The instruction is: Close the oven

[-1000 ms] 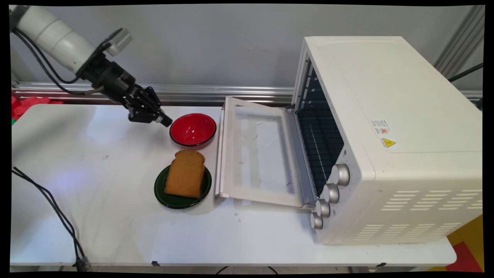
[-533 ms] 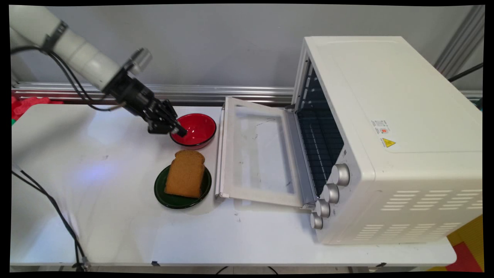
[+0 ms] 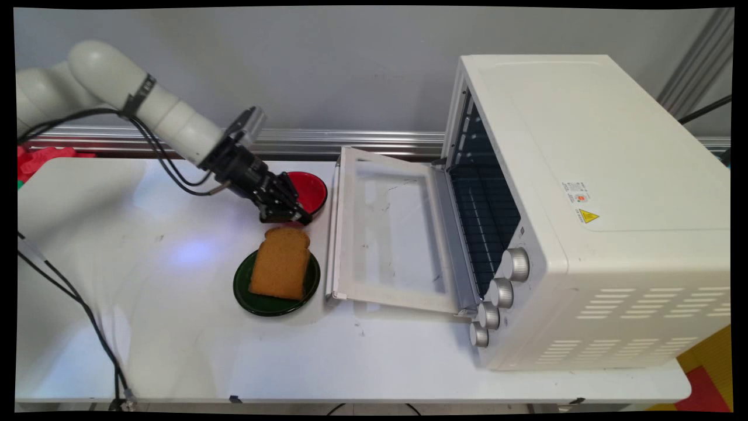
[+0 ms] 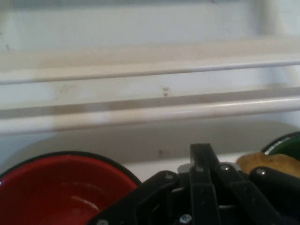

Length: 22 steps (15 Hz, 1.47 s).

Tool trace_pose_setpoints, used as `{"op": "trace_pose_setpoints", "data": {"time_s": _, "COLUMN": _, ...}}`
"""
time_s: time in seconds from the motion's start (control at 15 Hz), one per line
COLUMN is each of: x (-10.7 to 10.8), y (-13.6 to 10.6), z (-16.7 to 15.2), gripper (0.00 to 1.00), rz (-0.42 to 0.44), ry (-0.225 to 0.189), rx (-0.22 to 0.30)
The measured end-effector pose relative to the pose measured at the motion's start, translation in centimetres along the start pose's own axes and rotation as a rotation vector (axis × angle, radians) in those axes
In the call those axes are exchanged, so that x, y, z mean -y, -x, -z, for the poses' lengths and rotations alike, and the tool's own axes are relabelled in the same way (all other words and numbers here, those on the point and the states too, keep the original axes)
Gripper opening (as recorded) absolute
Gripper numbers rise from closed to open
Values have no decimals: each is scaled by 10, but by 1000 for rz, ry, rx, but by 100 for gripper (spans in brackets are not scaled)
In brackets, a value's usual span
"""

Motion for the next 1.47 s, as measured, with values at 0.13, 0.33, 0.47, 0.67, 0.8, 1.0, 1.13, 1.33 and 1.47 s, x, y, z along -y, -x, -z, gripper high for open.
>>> {"op": "trace_pose_setpoints", "data": {"time_s": 0.13, "x": 4, "y": 0, "z": -14, "gripper": 0, "rz": -16, "ry": -12, "rx": 0}}
{"op": "trace_pose_setpoints", "data": {"time_s": 0.33, "x": 6, "y": 2, "z": -29, "gripper": 0, "rz": -35, "ry": -20, "rx": 10}}
{"op": "trace_pose_setpoints", "data": {"time_s": 0.47, "x": 7, "y": 2, "z": -35, "gripper": 0, "rz": -43, "ry": -24, "rx": 14}}
{"op": "trace_pose_setpoints", "data": {"time_s": 0.67, "x": 8, "y": 1, "z": -46, "gripper": 0, "rz": -53, "ry": -30, "rx": 15}}
{"op": "trace_pose_setpoints", "data": {"time_s": 0.8, "x": 9, "y": -1, "z": -51, "gripper": 0, "rz": -53, "ry": -35, "rx": 9}}
{"op": "trace_pose_setpoints", "data": {"time_s": 1.0, "x": 9, "y": -5, "z": -57, "gripper": 0, "rz": -43, "ry": -41, "rx": -8}}
{"op": "trace_pose_setpoints", "data": {"time_s": 1.13, "x": 8, "y": -8, "z": -58, "gripper": 0, "rz": -38, "ry": -42, "rx": -18}}
{"op": "trace_pose_setpoints", "data": {"time_s": 1.33, "x": 8, "y": -11, "z": -57, "gripper": 0, "rz": -32, "ry": -39, "rx": -31}}
{"op": "trace_pose_setpoints", "data": {"time_s": 1.47, "x": 7, "y": -14, "z": -52, "gripper": 0, "rz": -25, "ry": -37, "rx": -44}}
